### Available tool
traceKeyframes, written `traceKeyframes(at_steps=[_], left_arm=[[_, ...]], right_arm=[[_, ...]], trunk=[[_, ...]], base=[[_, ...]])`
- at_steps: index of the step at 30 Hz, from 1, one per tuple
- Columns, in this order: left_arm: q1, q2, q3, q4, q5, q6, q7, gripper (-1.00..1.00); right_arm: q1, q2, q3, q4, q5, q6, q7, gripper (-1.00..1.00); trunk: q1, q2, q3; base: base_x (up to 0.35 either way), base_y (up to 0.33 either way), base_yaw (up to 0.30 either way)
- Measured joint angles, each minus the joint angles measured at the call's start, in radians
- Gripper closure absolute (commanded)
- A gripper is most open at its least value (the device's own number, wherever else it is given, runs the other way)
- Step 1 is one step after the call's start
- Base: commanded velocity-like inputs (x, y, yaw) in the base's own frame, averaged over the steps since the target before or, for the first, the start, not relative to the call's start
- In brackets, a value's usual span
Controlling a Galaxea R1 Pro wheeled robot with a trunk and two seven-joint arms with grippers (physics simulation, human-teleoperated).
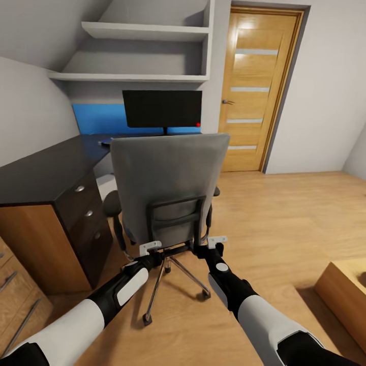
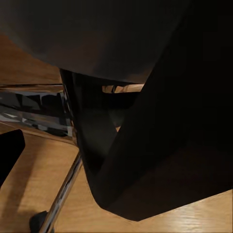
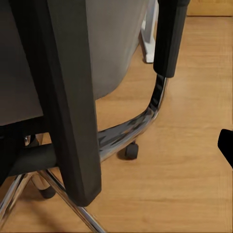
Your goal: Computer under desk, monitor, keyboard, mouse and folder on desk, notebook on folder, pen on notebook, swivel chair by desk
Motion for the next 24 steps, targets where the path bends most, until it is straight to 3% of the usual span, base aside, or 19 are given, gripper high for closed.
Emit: traceKeyframes(at_steps=[24], left_arm=[[0.0,0.001,0.0,0.001,0.001,0.0,0.0,-1.0]], right_arm=[[0.002,0.0,0.001,0.0,0.002,0.0,0.001,-1.0]], trunk=[[0.0,0.0,0.0]], base=[[0.321,0.0,0.0]])
